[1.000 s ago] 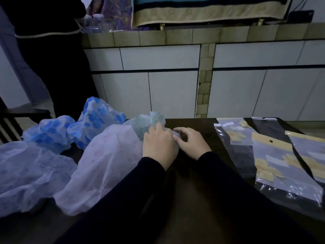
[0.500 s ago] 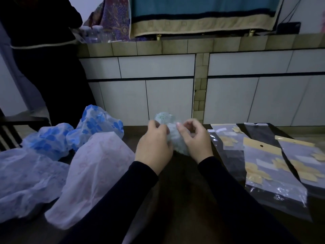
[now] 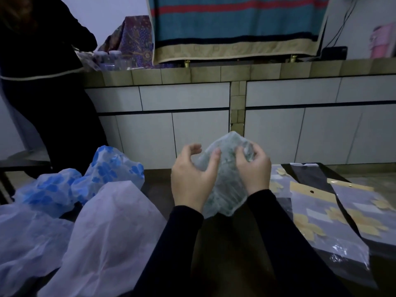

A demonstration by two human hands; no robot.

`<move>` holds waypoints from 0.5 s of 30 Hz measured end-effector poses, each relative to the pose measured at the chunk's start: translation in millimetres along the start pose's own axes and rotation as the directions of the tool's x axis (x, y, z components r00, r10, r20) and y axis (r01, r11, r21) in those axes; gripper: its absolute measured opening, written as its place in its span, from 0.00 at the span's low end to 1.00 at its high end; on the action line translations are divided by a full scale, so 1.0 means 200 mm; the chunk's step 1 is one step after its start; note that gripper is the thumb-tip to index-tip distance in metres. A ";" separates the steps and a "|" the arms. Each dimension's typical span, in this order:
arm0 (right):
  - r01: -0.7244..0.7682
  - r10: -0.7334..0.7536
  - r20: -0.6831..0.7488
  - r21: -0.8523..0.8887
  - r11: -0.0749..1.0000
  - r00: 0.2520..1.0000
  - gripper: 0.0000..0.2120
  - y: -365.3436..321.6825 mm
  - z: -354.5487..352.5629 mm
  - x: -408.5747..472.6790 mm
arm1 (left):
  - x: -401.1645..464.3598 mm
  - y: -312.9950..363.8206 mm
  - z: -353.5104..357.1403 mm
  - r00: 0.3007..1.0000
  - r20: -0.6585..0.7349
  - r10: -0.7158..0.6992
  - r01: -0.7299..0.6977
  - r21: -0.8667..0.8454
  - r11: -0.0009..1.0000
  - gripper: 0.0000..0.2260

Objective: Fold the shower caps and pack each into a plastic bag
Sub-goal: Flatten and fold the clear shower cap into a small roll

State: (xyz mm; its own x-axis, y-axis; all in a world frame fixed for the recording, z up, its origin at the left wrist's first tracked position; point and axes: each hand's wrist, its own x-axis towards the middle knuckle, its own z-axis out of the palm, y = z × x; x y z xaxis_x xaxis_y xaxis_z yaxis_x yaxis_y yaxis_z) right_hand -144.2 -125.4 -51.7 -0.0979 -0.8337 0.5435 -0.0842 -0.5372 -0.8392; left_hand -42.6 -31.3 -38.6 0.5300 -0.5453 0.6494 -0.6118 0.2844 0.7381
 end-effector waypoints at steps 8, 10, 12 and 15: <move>-0.454 0.418 0.177 0.394 0.799 0.891 0.16 0.04 0.01 0.13 | 0.01 -0.19 0.06 0.973 -0.025 -0.228 0.228 -0.009 0.974 0.05; -0.336 0.247 0.297 0.302 0.892 0.922 0.27 0.10 0.00 0.13 | 0.03 -0.22 0.07 0.961 -0.073 -0.267 0.263 -0.052 0.963 0.04; -0.148 0.113 0.438 0.047 0.988 0.892 0.30 0.16 -0.01 0.10 | 0.04 -0.23 0.07 0.950 -0.103 -0.295 0.287 -0.084 0.954 0.06; -0.039 0.095 0.394 -0.149 0.988 0.914 0.31 0.22 0.01 0.06 | 0.06 -0.25 0.06 0.938 -0.120 -0.324 0.315 -0.093 0.945 0.09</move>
State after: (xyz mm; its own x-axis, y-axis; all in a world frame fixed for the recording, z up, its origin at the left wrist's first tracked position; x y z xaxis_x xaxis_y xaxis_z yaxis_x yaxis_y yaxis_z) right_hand -146.5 -159.7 -83.1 0.2935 -0.8636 0.4099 -0.2267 -0.4794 -0.8478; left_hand -12.7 -62.3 -70.5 0.7661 -0.5095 0.3919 -0.3564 0.1708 0.9186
